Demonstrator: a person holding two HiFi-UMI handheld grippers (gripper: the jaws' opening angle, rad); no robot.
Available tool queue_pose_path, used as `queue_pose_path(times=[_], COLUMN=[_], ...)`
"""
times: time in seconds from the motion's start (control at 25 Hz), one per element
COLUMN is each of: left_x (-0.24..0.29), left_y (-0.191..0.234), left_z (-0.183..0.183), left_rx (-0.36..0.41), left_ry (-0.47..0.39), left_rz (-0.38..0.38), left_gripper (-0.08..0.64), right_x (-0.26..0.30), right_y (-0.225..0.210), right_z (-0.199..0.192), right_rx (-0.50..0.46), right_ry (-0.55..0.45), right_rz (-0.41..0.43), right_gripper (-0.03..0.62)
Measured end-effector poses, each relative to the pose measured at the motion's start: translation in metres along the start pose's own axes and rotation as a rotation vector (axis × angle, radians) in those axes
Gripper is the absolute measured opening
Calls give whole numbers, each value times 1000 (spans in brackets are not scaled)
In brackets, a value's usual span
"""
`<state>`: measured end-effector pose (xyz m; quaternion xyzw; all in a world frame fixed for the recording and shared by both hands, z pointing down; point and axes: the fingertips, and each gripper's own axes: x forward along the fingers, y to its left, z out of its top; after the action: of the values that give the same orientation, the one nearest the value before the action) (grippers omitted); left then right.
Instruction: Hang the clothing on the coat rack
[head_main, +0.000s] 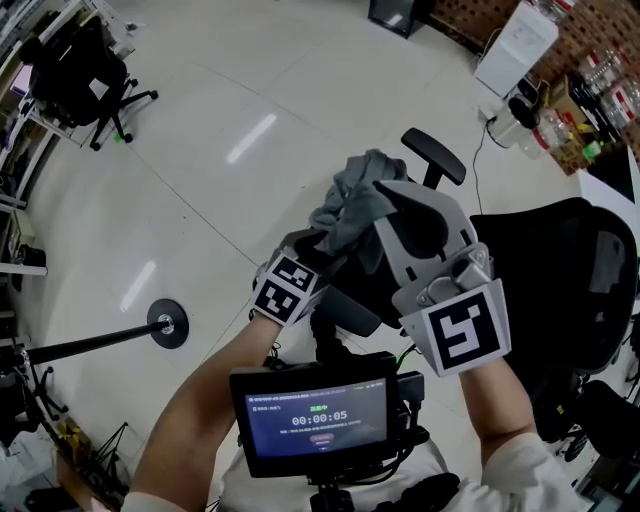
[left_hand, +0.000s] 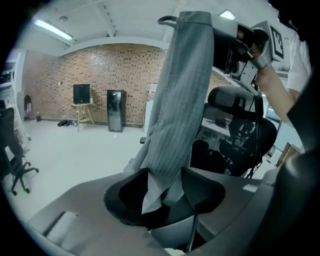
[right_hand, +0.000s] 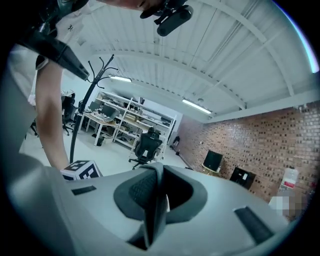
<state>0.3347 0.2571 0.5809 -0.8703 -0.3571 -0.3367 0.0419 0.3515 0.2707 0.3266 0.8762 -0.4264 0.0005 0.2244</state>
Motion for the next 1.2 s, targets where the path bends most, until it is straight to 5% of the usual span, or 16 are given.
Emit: queue_pose_path(times=[0.36,0.52,0.92,1.2], left_x=[-1,-15,-82,-135], left_y=[39,51,88,97], left_z=[42,57,118,153], left_rx=[-6,10,-125,-154], left_ry=[-65,-121,-397,-537], left_rz=[91,120,185,220], left_gripper=[169,11,9,9], right_x=[-12,-15,-29,-23], right_y=[-35,-48,-95,-109], right_z=[48,55,71,84], right_rx=[-62,-73,-64,-65], right_ry=[-101,-116,-168,-224], right_rz=[-24,-50,-140,-164], right_gripper=[11,11,11,11])
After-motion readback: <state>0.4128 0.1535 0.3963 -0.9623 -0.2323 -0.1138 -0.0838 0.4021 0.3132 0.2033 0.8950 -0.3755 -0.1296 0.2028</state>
